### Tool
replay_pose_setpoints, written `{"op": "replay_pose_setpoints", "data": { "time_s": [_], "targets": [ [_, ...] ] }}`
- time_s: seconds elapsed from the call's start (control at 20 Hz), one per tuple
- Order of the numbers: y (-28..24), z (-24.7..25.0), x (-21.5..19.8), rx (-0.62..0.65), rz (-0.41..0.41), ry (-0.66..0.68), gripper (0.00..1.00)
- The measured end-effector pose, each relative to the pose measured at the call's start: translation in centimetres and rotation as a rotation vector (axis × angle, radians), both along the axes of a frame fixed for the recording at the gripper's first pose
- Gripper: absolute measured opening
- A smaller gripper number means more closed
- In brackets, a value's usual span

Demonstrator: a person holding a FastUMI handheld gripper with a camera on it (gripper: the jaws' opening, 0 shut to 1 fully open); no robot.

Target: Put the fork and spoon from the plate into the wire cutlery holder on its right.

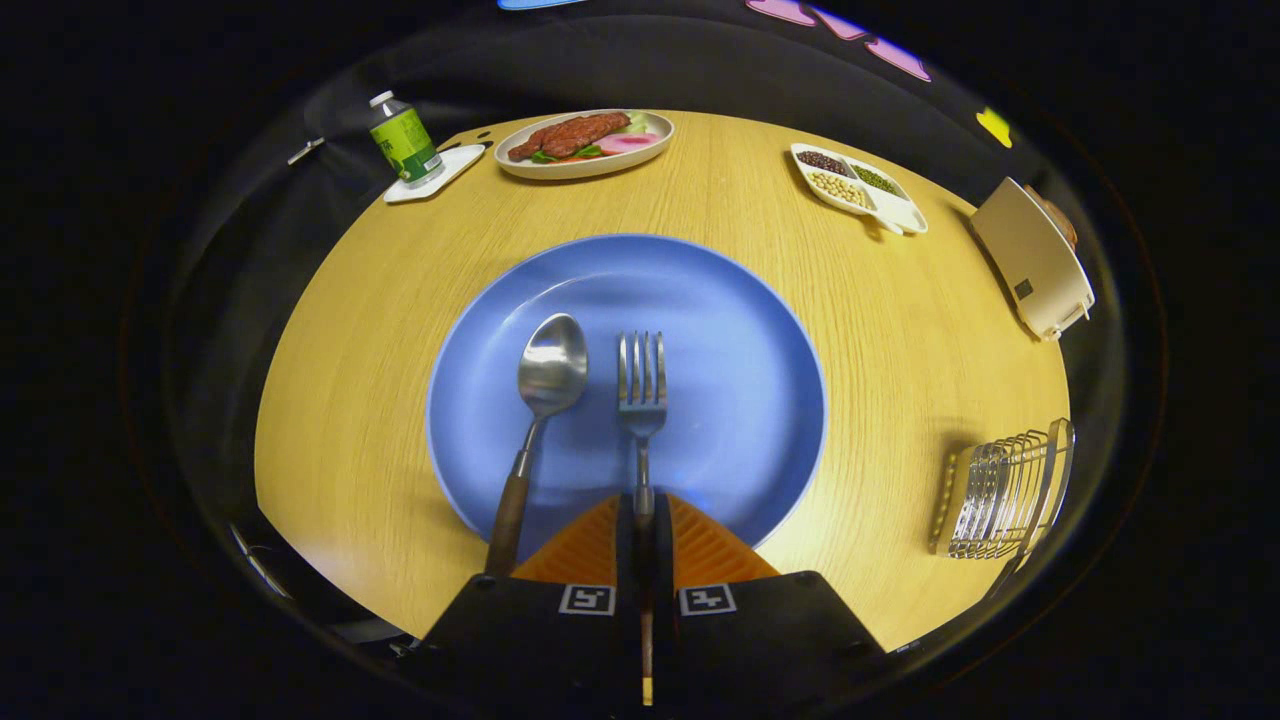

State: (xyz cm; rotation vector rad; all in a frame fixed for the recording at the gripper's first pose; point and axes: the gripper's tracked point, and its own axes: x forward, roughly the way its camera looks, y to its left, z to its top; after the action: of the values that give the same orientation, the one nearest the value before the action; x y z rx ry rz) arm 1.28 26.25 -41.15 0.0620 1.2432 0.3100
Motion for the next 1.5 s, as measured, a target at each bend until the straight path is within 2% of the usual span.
{"op": "replay_pose_setpoints", "data": {
  "time_s": [0.35, 0.65, 0.95, 1.15, 1.5],
  "targets": [
    [-2.4, 7.0, 1.3, 0.116, 0.027, -0.096, 0.09],
    [-10.9, 13.0, 1.6, 0.121, 0.025, -0.144, 0.08],
    [-20.8, 15.4, -0.1, 0.047, 0.052, -0.077, 0.08],
    [-26.2, 14.5, -2.1, -0.024, 0.107, 0.036, 0.08],
    [-30.4, 10.2, -4.5, -0.107, 0.196, 0.311, 0.09]
  ]
}}
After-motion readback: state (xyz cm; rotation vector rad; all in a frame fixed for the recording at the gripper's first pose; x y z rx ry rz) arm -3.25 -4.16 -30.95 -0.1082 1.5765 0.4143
